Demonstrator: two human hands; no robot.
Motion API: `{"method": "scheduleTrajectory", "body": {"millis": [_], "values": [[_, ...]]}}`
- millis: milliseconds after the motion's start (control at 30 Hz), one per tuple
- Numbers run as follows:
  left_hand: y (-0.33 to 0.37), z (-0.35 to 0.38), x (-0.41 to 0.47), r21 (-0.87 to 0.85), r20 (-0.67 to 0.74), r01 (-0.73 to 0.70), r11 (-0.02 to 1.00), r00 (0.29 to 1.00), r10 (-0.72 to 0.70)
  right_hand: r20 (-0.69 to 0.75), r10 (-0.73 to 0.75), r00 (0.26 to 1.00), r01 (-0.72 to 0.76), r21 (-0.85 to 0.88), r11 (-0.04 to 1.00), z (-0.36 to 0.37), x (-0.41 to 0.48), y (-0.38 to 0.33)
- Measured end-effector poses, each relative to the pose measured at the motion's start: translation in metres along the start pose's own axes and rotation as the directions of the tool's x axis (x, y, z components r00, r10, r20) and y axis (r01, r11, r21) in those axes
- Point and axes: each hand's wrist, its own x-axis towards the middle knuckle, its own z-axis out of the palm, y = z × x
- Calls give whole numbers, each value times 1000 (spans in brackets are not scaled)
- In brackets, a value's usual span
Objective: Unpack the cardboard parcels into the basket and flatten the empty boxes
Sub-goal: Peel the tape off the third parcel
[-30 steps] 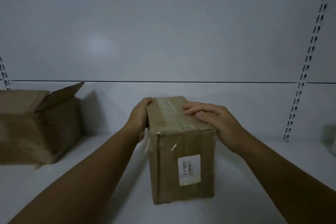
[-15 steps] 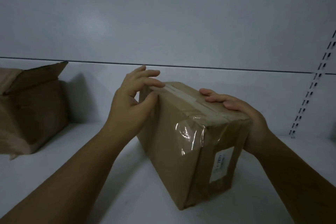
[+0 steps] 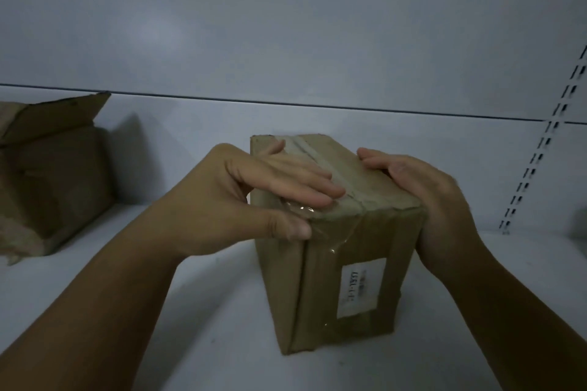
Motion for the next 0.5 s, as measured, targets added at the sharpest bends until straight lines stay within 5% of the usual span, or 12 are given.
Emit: {"method": "scheduleTrajectory", "body": {"millis": [100,233,367,500], "values": [[2,-1,-1,-88,30,37,995,999,-35,-218,-326,920,248,-319,915,0,-6,-13],[6,9,2,-111,-16,44,993,999,-46,-45,-659,751,559,-488,670,3,-17,-41],[6,37,8,-7,-153,3,1000,988,-4,277,-589,760,642,-463,611,29,-31,-55],[6,43,8,195,-180,32,980,984,4,246,-520,818,569,-480,668,29,-33,-54]]}}
